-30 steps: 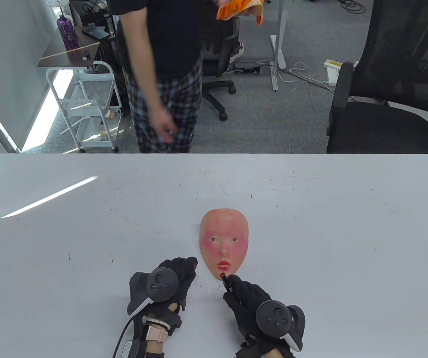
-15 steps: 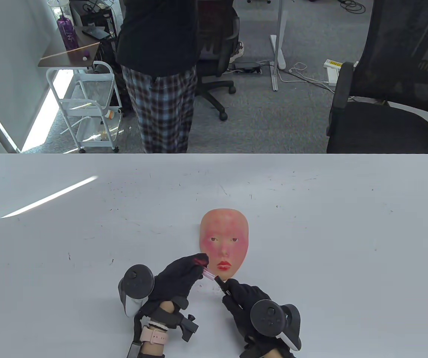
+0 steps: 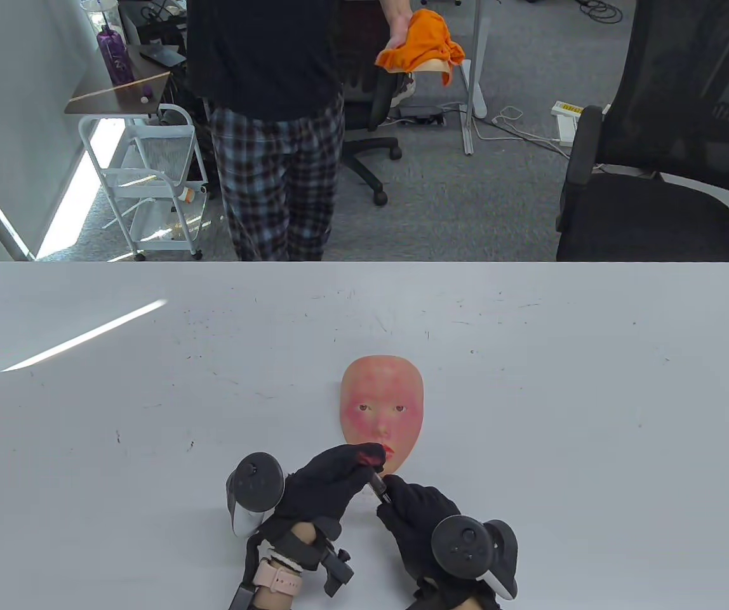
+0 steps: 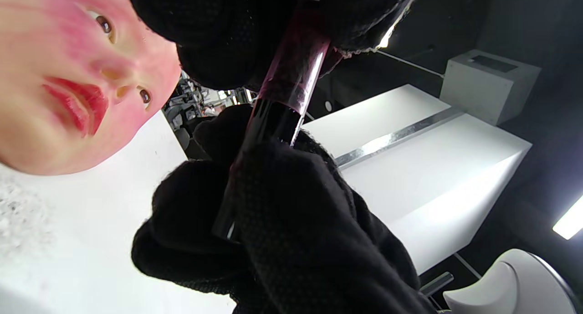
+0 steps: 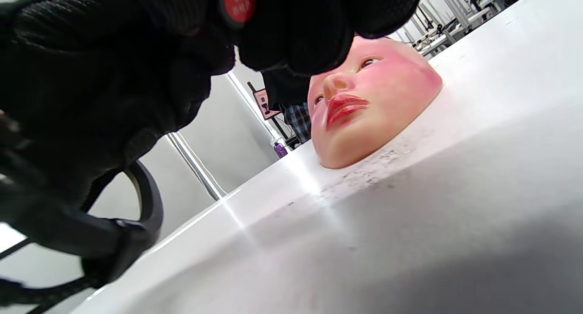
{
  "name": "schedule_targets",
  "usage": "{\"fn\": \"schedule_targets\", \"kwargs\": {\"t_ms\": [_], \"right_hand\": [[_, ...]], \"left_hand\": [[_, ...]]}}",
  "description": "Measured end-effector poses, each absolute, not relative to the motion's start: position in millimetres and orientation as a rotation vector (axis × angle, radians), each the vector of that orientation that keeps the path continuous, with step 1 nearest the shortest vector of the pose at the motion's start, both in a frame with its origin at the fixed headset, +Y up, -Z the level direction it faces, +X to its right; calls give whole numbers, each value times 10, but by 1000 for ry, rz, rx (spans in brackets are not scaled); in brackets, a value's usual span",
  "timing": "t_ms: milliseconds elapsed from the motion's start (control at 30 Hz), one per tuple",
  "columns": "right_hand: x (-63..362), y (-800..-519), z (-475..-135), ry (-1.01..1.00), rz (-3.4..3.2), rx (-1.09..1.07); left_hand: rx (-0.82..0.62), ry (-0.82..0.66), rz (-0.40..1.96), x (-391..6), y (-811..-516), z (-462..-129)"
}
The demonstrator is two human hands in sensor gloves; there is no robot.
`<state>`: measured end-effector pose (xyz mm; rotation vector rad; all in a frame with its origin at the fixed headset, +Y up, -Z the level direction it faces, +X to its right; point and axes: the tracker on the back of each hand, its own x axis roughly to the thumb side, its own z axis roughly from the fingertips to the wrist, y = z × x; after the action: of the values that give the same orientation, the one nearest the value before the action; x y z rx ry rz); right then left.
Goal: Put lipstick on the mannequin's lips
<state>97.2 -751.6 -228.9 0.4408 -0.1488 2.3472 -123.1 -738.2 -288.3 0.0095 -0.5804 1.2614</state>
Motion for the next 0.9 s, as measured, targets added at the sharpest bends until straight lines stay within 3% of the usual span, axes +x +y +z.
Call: {"fn": "schedule_targets", "kwargs": {"t_ms": [200,400,567,900], "right_hand": [[1194,-7487,-2336,-204,2279,322],[1739,-7544,-2407,-333,2216,-3],[2059,-7632,-2440,-356,2271,-149],[2117,-7670,-2489,-307,2232,-178]], "left_hand": [[-9,-552,1171,-987,-7116,-2992],[75,-541,803,-438,-6904,-3203],[-16,-557,568,49,-7030,-3418],[-136,-553,537,376,-7331,-3582]]}}
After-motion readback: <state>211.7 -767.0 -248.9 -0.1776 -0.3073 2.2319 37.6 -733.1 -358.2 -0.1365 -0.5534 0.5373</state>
